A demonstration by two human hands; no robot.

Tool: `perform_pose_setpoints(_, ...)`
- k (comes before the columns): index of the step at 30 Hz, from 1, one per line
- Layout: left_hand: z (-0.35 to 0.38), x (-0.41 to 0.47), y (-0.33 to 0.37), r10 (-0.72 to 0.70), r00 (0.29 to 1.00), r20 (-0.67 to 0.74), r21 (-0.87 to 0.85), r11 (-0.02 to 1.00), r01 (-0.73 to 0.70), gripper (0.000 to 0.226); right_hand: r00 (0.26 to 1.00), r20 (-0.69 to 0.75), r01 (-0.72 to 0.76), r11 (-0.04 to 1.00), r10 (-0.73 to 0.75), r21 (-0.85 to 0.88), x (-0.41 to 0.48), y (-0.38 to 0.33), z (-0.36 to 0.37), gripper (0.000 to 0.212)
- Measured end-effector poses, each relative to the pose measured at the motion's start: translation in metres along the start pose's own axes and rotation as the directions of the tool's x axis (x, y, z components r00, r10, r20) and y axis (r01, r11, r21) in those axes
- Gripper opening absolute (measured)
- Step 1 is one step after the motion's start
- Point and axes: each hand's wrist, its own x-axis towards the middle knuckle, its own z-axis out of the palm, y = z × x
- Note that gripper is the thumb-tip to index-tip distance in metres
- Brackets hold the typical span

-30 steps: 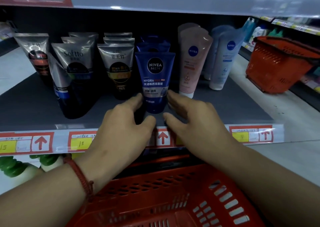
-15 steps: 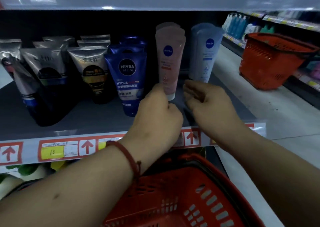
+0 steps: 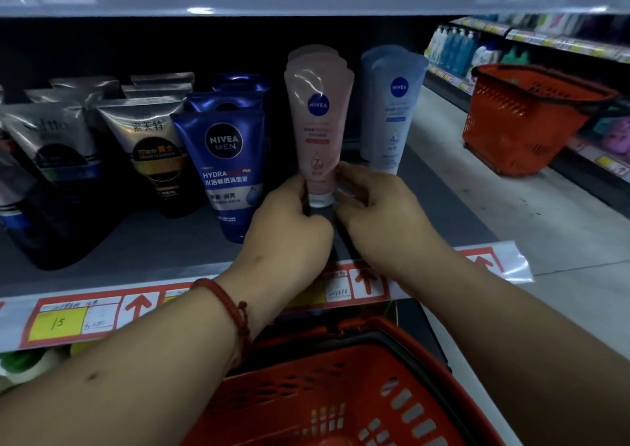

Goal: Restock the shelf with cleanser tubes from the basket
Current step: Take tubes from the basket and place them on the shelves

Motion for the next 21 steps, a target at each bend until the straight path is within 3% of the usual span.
perform_pose_setpoints(3, -0.001, -0.001, -0.001, 0.017, 1.0, 0.01, 0.003, 1.0, -0.017, 0.048, 1.0, -0.005, 0.006, 1.0, -0.006, 0.016, -0.002, 0.001, 0.0, 0.052)
perform_pose_setpoints(13, -0.002, -0.002, 0.001, 0.068, 0.997, 0.029, 0.081, 0.994, -0.07, 0.049, 0.999, -0.016, 0.038, 0.998, -0.039, -0.049, -0.005, -0.004, -0.003, 0.039)
perform_pose_setpoints(16, -0.007, -0.013, 0.008, 0.116, 0.993, -0.02, 0.143, 0.983, -0.112, 0.044, 0.998, -0.02, 0.058, 0.986, -0.061, -0.155, -0.016, -0.011, -0.012, 0.036)
perform_pose_setpoints(21, -0.028, -0.048, 0.033, 0.212, 0.977, -0.031, 0.299, 0.934, -0.193, 0.037, 0.991, 0.039, 0.131, 0.902, -0.126, -0.412, -0.048, -0.036, -0.049, 0.053)
